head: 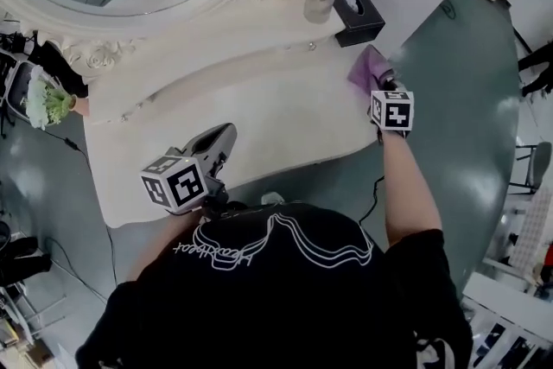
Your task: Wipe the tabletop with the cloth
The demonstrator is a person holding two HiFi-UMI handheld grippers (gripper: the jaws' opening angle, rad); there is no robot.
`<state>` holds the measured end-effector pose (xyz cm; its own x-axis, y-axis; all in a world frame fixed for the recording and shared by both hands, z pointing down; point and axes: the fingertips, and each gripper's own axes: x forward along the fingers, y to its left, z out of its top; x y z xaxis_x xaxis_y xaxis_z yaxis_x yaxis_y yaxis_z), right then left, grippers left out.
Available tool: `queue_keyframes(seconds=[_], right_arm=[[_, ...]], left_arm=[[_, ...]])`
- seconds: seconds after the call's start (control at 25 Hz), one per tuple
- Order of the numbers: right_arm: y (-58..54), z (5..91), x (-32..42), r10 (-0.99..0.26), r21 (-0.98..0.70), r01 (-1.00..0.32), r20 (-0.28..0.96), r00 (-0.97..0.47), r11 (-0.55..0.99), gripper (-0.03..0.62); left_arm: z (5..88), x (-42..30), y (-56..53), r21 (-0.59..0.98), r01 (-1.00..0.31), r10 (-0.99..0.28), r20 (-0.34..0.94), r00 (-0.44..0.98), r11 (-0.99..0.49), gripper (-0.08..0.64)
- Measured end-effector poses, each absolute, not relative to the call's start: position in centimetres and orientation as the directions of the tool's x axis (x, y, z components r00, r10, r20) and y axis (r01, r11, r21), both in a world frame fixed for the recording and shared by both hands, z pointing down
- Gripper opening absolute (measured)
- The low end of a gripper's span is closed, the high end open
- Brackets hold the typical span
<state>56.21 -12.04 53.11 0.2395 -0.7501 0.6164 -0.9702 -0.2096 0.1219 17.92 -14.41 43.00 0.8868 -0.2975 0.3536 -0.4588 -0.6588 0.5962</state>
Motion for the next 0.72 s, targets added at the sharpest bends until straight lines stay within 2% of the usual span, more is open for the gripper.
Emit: queue_keyframes(seconds=[0.16, 0.28, 0.48, 0.6, 0.72], right_arm=[[-12.9, 49.5, 50.8, -0.810, 0.170, -0.979, 0.555, 0.191, -0.115, 0.048], [-13.4, 47.6, 44.5, -0.846, 0.140, -0.989, 0.522, 0.113, -0.045, 0.049], [-14.7, 45.2, 31.3, -0.879, -0.010, -0.992, 0.463, -0.115, 0.124, 0.049], [-15.5, 44.8, 22.5, -0.852, -0.132, -0.961, 0.444, -0.278, 0.244, 0.049], [-15.7, 44.5, 14.2, -0.805, -0.148, -0.916, 0.439, -0.399, 0.373, 0.049]], left_arm=[[43.0, 14.5, -15.1, 0.606, -0.485, -0.335, 0.351, 0.874, -0.630, 0.005], [42.8, 11.7, -15.3, 0.614, -0.490, -0.351, 0.342, 0.872, -0.619, 0.005], [41.8, 5.6, -15.4, 0.615, -0.516, -0.386, 0.343, 0.856, -0.597, 0.003], [41.8, 1.1, -15.6, 0.616, -0.544, -0.422, 0.350, 0.837, -0.569, 0.005], [42.4, -3.6, -15.3, 0.620, -0.571, -0.452, 0.359, 0.816, -0.538, 0.003]])
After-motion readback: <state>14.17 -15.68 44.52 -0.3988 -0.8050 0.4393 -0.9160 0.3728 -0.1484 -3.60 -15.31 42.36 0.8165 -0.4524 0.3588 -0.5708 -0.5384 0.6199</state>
